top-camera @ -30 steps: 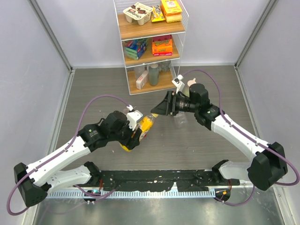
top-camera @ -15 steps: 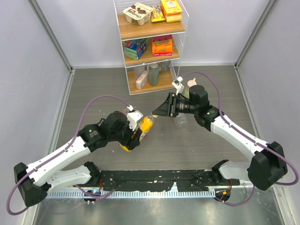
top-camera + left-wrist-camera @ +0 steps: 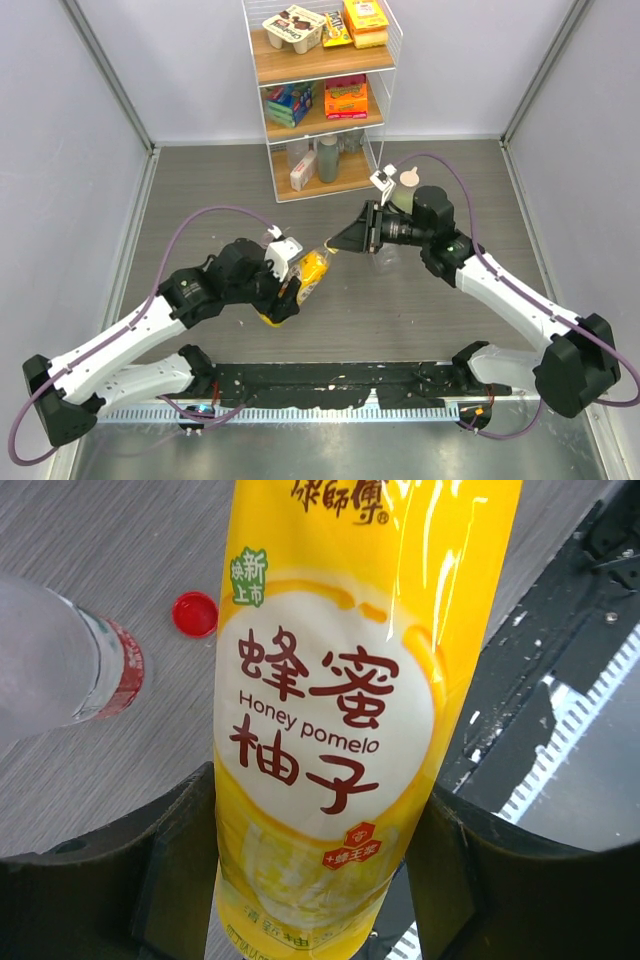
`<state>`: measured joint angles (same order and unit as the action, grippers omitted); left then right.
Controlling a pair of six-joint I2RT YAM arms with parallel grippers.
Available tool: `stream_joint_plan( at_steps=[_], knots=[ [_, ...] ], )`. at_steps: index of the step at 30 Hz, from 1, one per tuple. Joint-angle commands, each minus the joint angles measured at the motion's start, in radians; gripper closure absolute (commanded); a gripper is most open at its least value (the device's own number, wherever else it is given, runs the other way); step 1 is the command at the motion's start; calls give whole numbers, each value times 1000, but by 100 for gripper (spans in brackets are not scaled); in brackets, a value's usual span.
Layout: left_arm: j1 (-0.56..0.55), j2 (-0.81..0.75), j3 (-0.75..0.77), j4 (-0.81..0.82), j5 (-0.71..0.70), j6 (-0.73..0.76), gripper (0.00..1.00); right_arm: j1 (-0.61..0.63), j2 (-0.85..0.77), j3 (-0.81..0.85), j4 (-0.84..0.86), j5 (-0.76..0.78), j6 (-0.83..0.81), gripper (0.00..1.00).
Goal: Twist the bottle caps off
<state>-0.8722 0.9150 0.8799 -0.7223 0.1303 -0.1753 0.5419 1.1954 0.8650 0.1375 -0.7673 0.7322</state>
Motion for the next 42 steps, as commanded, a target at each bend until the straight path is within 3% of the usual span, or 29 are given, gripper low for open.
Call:
stream_joint_plan(
  at_steps=[1, 16, 35, 38, 42],
  knots=[
    [-7, -47, 40, 76, 120, -1, 100, 3, -69, -15, 149, -95, -19, 98],
    [-7, -54, 100, 187, 337, -119, 100, 3, -237, -24, 165, -184, -105, 98],
    [-7, -39, 59, 615, 910, -386, 100, 7, -399, -63, 375, -345, -111, 98],
    [-7, -42, 51, 626, 922, -389, 100, 9, -413, -66, 382, -333, -111, 98],
    [-7, -47, 74, 514, 868, -308, 100, 7, -413, -50, 355, -297, -114, 98]
  ],
)
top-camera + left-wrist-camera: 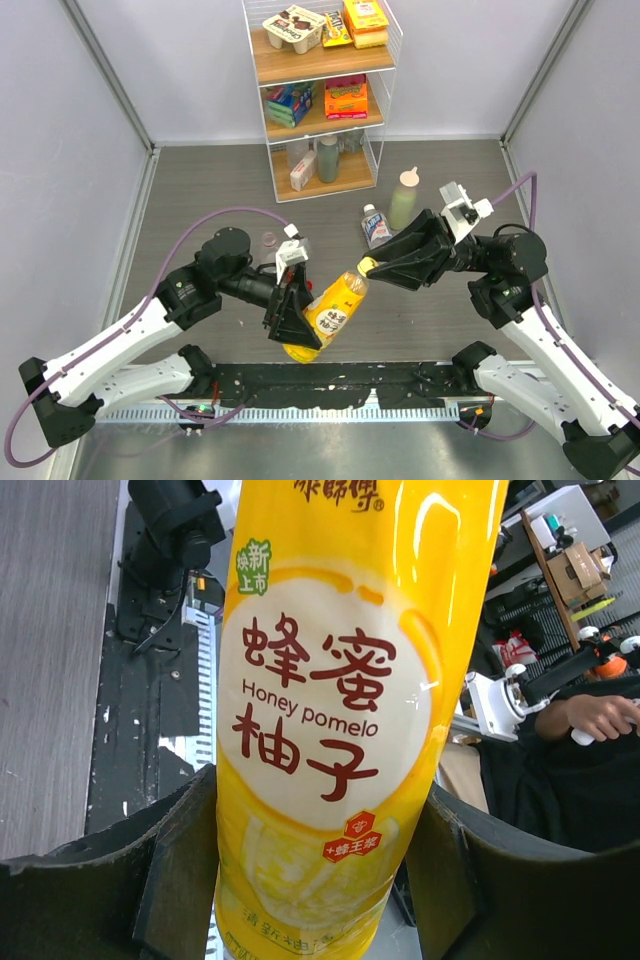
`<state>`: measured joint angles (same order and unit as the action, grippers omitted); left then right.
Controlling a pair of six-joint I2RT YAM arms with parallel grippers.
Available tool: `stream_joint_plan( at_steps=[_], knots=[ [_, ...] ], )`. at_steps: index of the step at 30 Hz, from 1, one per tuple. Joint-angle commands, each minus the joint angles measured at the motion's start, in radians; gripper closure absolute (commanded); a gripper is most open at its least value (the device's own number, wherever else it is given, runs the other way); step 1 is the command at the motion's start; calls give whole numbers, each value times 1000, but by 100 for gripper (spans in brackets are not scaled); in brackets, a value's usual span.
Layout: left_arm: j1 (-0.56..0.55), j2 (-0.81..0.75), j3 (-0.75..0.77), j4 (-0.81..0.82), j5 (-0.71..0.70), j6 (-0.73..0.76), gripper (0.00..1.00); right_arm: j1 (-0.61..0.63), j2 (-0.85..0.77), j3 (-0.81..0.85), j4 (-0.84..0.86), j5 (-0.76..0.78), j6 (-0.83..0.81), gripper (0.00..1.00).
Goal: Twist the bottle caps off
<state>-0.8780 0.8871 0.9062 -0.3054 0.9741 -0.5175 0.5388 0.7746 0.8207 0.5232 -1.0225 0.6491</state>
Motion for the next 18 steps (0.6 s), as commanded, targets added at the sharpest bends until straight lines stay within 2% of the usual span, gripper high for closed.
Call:
stream_joint_plan(
  at_steps=[1, 3, 5, 8, 10, 15, 18],
  knots=[
    [-1, -19, 54, 65, 3, 62, 100, 10, 6, -5, -52, -24, -35, 98],
    [1, -27, 57, -15, -41, 109, 100, 10, 6, 11, -86, 7, -49, 92],
    [-1, -31, 62, -67, -90, 149, 100, 9, 3, 18, -115, 39, -63, 80],
    [-1, -42, 60, -145, -169, 201, 100, 12, -1, 35, -156, 85, -89, 49],
    [-1, -50, 50, -178, -216, 229, 100, 10, -8, 37, -183, 128, -106, 35],
    [-1, -51, 37, -239, -281, 269, 100, 13, 5, 46, -233, 208, -114, 25],
    [-1, -53, 27, -285, -340, 300, 100, 12, 28, 54, -253, 217, -112, 10]
  ],
)
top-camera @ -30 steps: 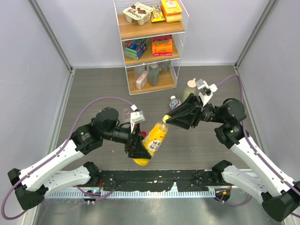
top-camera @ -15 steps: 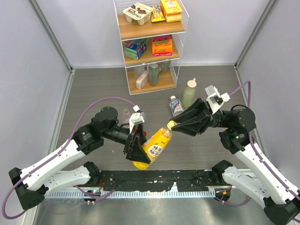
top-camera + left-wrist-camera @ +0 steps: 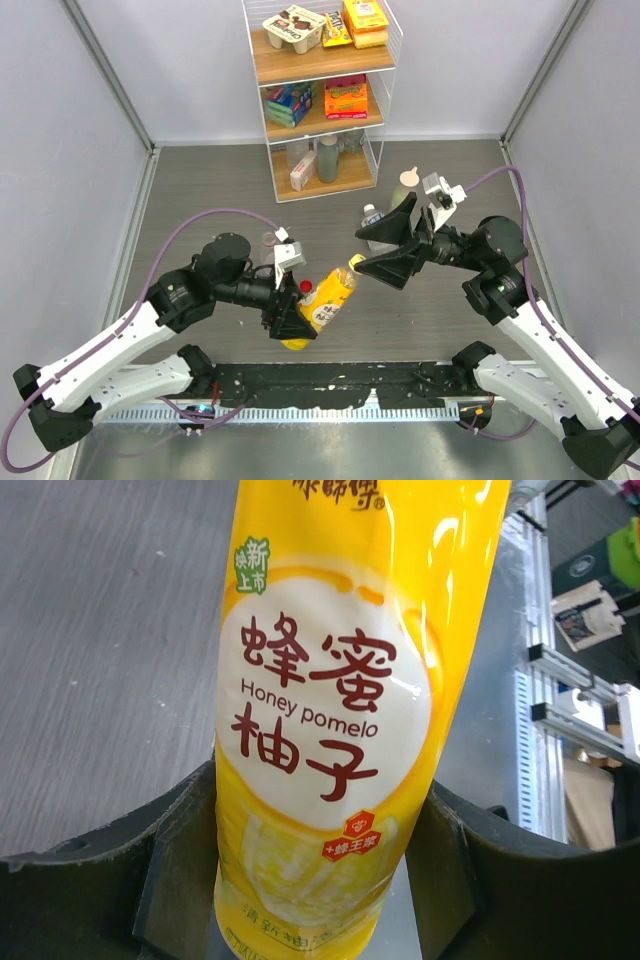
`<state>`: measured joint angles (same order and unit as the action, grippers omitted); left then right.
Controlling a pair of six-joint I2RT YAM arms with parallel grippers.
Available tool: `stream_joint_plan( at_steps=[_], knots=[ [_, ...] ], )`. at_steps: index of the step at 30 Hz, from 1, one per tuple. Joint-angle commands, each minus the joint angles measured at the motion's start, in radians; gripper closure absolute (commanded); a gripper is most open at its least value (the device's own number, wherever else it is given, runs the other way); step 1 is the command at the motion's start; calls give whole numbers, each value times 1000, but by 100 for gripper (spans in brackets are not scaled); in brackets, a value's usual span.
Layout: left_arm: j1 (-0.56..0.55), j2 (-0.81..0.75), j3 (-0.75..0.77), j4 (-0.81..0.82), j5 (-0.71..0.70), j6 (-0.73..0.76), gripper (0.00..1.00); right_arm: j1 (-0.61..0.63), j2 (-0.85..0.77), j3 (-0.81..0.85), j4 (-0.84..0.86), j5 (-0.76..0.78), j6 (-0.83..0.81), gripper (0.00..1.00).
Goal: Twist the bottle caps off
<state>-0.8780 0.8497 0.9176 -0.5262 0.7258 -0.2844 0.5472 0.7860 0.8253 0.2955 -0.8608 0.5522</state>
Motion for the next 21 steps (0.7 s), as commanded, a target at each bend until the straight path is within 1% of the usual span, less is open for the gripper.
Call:
stream_joint_plan(
  at_steps=[1, 4, 6, 10, 13, 15, 18, 21],
  knots=[
    [-1, -14, 14, -78, -115, 73, 100, 2, 30, 55, -27, 52, -12, 7],
    [-1, -9, 12, -124, -170, 97, 100, 2, 50, 57, -19, 36, 2, 5],
    [-1, -6, 12, -155, -218, 111, 100, 0, 58, 51, -21, 52, 2, 3],
    [-1, 2, 7, -201, -363, 119, 100, 2, 78, 61, -110, 166, -23, 1],
    [-1, 8, 4, -228, -475, 116, 100, 2, 128, 83, -183, 238, -31, 0],
    [-4, 6, -8, -219, -547, 113, 100, 2, 162, 95, -231, 288, -32, 0],
    [-12, 11, -13, -225, -598, 108, 100, 2, 206, 109, -284, 341, -18, 0],
    [-22, 12, -29, -225, -658, 100, 100, 2, 240, 107, -288, 364, -3, 0]
  ],
)
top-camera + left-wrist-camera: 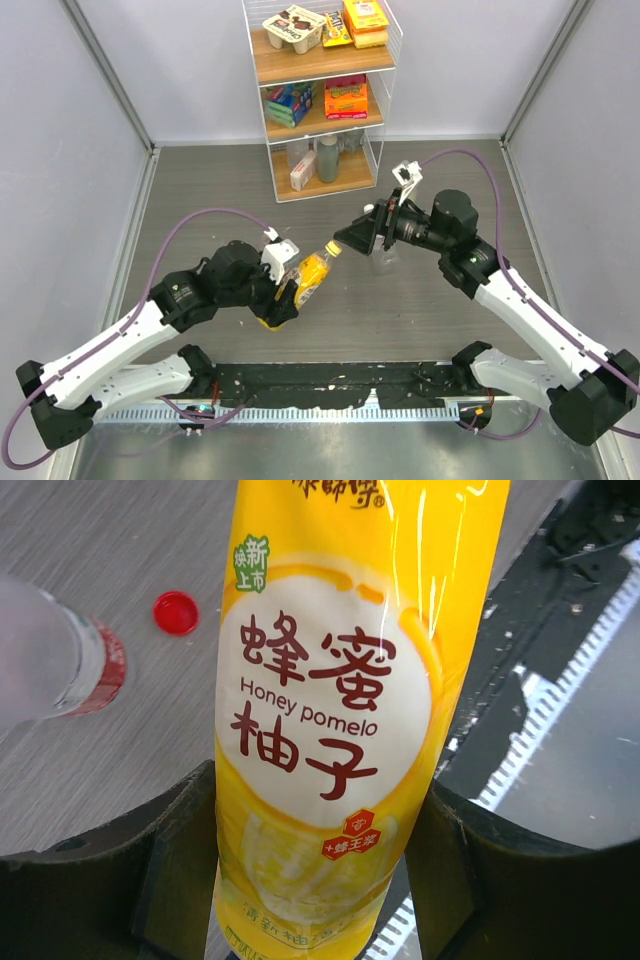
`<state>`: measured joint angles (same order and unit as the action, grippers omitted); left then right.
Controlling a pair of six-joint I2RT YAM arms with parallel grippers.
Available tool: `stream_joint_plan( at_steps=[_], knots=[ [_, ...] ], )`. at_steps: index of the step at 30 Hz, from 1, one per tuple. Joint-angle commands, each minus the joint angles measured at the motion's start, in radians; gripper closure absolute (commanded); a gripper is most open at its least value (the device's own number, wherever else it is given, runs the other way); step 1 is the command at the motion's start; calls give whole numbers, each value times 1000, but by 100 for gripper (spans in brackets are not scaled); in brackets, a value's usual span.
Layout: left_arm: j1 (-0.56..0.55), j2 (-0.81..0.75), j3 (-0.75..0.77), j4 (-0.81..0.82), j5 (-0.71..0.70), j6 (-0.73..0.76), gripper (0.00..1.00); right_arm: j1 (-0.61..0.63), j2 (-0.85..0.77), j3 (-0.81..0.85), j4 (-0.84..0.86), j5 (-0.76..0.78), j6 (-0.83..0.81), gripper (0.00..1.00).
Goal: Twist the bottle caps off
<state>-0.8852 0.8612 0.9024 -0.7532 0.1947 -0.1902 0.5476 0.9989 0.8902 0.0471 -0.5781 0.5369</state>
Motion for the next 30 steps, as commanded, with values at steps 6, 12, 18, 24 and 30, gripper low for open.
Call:
stream_joint_plan(
  at_steps=[6, 12, 18, 24, 30],
  knots=[
    [-37, 58, -7, -11, -187, -2, 100, 2, 101, 39, 3, 26, 84, 0],
    [-50, 125, 15, -34, -261, -12, 100, 2, 159, 12, 88, -37, 173, 1],
    [-55, 116, 13, -32, -288, -15, 100, 0, 220, 18, 19, -2, 166, 2],
    [-52, 124, 16, -31, -287, -15, 100, 2, 267, 7, 65, -60, 213, 7],
    [-55, 133, 18, -32, -279, -12, 100, 3, 296, 0, 102, -112, 248, 19]
  ],
)
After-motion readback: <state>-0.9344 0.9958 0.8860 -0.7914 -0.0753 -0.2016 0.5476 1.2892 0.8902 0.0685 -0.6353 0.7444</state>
